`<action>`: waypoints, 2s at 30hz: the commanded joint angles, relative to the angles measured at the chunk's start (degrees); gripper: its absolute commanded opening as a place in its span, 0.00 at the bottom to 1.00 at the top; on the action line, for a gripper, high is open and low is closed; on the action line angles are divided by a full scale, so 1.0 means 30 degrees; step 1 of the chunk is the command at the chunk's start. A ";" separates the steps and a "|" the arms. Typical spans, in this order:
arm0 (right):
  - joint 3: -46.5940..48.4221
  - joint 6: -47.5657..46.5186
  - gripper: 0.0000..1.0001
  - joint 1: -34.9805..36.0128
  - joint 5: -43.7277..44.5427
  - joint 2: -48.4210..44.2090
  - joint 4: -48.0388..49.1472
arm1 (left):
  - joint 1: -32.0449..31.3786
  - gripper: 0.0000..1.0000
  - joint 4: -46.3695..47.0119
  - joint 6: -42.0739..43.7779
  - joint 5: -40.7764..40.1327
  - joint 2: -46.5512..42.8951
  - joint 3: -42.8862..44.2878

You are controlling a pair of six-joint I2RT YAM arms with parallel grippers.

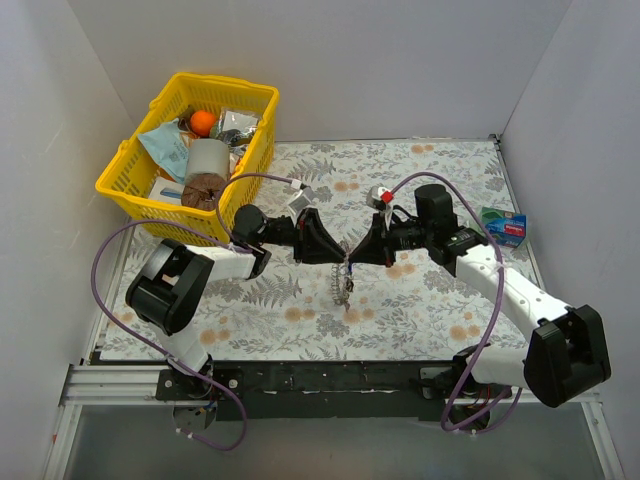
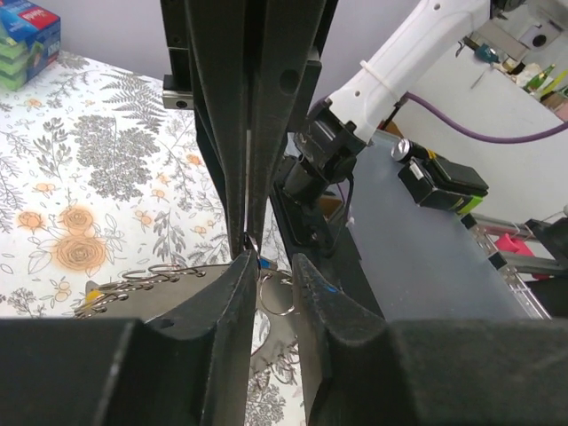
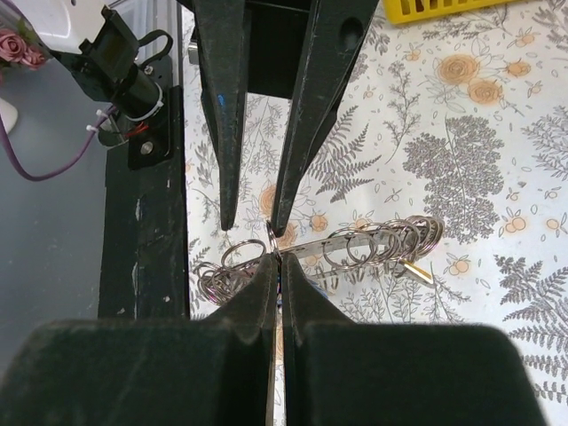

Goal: Put the keys on the keyring

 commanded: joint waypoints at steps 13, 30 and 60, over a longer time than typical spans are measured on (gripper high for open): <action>0.1973 -0.2322 0.01 -0.0199 0.2315 0.0905 -0.4792 | -0.0152 0.53 0.1182 0.3905 0.2035 -0.1707 0.0169; 0.2413 -0.3054 0.01 -0.0024 0.4776 0.1228 -0.9652 | -0.1060 0.64 -2.3368 2.1463 -0.3093 -0.1860 0.5179; 0.2178 -0.3963 0.01 0.0270 0.4660 0.3103 -1.2177 | -0.3550 0.41 -2.2315 2.2167 0.0365 0.2125 0.6059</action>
